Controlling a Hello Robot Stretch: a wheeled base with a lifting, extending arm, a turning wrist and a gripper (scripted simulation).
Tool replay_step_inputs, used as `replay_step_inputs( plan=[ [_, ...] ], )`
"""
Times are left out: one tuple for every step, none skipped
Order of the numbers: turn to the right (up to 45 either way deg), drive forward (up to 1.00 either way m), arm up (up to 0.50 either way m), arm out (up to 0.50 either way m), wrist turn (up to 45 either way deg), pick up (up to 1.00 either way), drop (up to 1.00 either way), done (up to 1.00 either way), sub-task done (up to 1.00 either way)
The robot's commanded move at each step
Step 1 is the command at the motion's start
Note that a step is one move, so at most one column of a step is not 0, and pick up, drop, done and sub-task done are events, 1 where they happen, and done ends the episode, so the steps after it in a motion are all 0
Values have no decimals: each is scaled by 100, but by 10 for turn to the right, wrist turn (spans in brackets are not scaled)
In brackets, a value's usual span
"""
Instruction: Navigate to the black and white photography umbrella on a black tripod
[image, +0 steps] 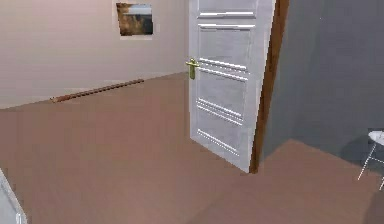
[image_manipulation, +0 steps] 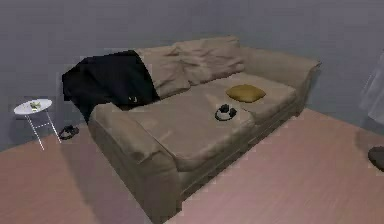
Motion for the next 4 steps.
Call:
replay_step_inputs(
  plan=[
    [0, 65, 0, 0, 0, 0, 0, 0, 0],
    [-240, 0, 0, 0, 0, 0, 0, 0, 0],
    [0, 100, 0, 0, 0, 0, 0, 0, 0],
    [-60, 0, 0, 0, 0, 0, 0, 0, 0]
  ],
)
